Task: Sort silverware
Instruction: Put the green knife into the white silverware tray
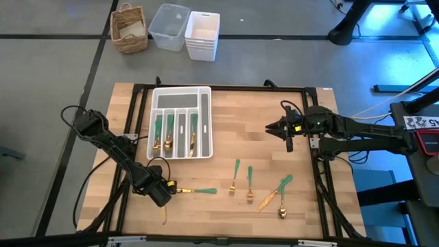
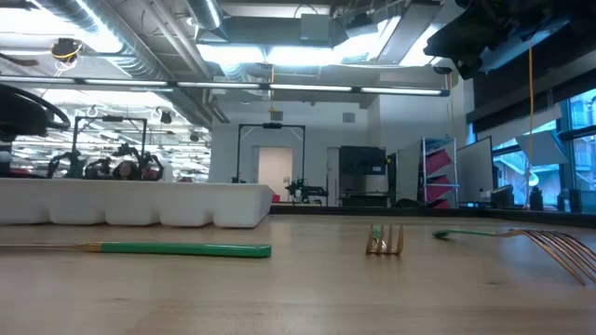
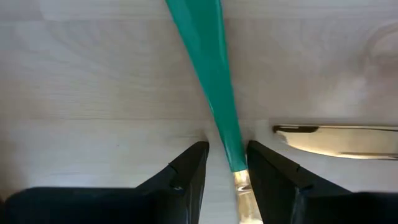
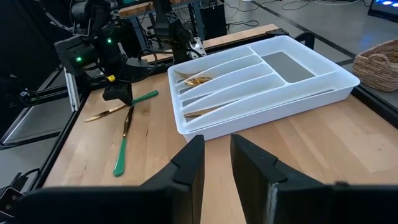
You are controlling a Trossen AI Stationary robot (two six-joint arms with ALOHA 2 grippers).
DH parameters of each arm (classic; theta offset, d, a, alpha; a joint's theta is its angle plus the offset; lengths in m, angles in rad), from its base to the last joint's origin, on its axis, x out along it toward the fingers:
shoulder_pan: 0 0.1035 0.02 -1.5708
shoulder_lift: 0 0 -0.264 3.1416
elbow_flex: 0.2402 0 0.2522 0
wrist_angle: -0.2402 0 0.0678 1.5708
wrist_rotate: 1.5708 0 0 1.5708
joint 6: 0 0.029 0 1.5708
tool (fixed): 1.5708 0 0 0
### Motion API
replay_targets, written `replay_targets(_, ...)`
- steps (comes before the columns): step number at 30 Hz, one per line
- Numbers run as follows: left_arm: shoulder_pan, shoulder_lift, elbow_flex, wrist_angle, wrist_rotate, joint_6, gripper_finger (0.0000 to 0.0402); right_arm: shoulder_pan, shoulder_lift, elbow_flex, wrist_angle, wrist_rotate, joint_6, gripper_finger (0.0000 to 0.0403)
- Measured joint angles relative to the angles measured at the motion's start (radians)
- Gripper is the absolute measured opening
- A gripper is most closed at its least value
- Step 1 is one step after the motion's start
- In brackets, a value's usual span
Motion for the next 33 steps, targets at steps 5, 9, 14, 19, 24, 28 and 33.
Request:
replay_targets(5, 0.000, 0.000, 0.000, -0.017, 0.016, 0.003, 0.0111, 0.000, 0.000, 0.000, 0.000, 0.000, 0.000, 0.0081)
replay_targets(9, 0.000, 0.000, 0.000, -0.015, 0.012, 0.007, 0.0111, 0.000, 0.000, 0.000, 0.000, 0.000, 0.000, 0.0081)
replay_targets(14, -0.002, 0.000, -0.001, -0.012, -0.015, 0.029, 0.0111, 0.000, 0.000, 0.000, 0.000, 0.000, 0.000, 0.0081)
replay_targets(19, -0.001, -0.003, -0.011, 0.007, -0.001, 0.054, 0.0110, 0.000, 0.000, 0.000, 0.000, 0.000, 0.000, 0.0081)
replay_targets(24, -0.005, 0.015, -0.011, -0.004, 0.031, 0.079, 0.0082, 0.000, 0.000, 0.000, -0.001, -0.001, 0.000, 0.0081)
replay_targets(28, -0.005, 0.048, -0.007, -0.003, 0.042, 0.131, 0.0044, 0.000, 0.000, 0.000, -0.001, -0.002, 0.000, 0.0081)
replay_targets(33, -0.005, 0.052, -0.007, 0.002, 0.042, 0.135, 0.0016, 0.000, 0.000, 0.000, -0.003, -0.002, 0.000, 0.0081)
